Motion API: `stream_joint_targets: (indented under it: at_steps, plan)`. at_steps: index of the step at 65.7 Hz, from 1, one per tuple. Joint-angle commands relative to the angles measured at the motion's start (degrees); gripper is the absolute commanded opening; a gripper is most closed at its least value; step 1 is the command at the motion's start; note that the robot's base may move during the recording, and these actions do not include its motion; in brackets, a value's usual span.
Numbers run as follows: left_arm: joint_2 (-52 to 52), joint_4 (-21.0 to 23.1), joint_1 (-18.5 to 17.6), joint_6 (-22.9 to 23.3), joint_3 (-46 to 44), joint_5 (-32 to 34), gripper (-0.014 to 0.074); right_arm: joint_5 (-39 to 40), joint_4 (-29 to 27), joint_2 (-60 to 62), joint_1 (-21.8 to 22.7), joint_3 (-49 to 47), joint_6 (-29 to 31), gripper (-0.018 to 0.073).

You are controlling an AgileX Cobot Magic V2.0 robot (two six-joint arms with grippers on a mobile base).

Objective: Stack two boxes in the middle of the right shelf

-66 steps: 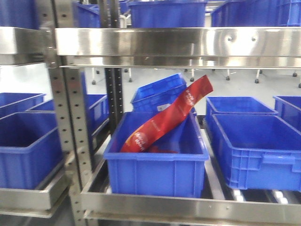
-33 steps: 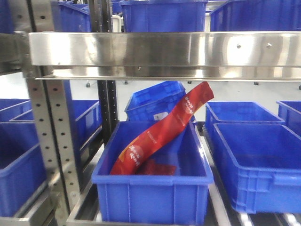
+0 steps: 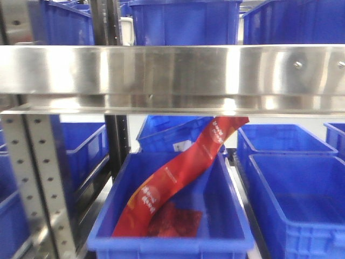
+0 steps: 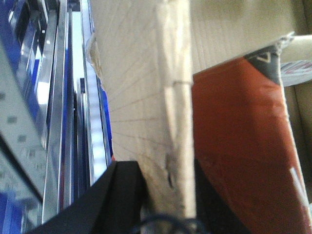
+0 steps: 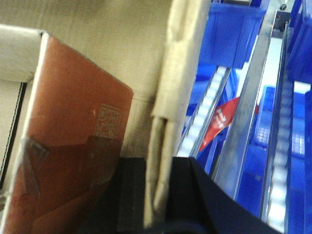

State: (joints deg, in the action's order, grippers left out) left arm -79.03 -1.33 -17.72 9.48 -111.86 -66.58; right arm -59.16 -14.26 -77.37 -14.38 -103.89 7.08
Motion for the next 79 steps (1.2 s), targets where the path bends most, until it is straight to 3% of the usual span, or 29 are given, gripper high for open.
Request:
stream_joint_targets:
  at_steps: [1,79]
  plan:
    - [1.1,-0.59,0.37,-0.27,-0.85,3.42,-0.0111,2.2,1.85,0.67,0.43,-0.58,0.97,-0.0151]
    - [1.1,-0.59,0.37,-0.27,-0.85,3.42,-0.0111,2.2,1.85,0.67,0.43,-0.58,0.97,-0.0151]
